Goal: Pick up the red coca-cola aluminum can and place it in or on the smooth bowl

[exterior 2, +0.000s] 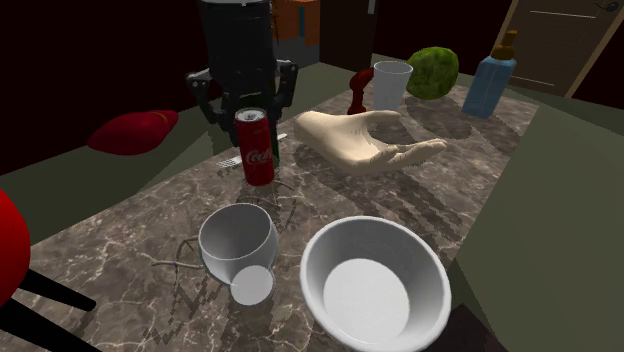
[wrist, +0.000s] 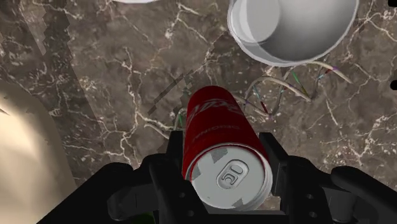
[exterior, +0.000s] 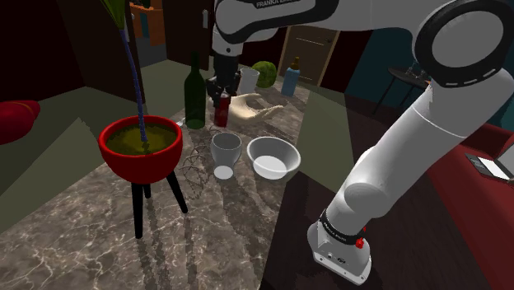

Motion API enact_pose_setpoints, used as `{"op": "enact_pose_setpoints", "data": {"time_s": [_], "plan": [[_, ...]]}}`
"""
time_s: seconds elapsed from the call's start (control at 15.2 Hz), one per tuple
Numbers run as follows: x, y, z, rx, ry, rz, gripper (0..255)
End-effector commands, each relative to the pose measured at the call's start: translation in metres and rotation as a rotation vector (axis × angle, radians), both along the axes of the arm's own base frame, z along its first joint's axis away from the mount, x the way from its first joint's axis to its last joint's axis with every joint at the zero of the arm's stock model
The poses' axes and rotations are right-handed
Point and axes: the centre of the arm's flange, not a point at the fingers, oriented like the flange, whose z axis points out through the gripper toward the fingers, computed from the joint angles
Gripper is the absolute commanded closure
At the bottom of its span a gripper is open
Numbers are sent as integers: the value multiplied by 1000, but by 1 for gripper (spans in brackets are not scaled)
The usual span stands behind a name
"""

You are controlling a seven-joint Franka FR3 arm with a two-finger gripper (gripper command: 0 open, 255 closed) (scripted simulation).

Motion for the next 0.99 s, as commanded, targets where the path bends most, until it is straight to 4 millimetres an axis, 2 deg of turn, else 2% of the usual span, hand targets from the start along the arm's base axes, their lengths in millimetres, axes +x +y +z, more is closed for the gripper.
{"op": "enact_pose_setpoints", "data": {"time_s": [0.0, 0.07, 0.92], "plan": [[1, 0, 11, 0, 0, 0, 255], [1, 0, 15, 0, 0, 0, 255], [-154, -70, 39, 0, 0, 0, 255]]}}
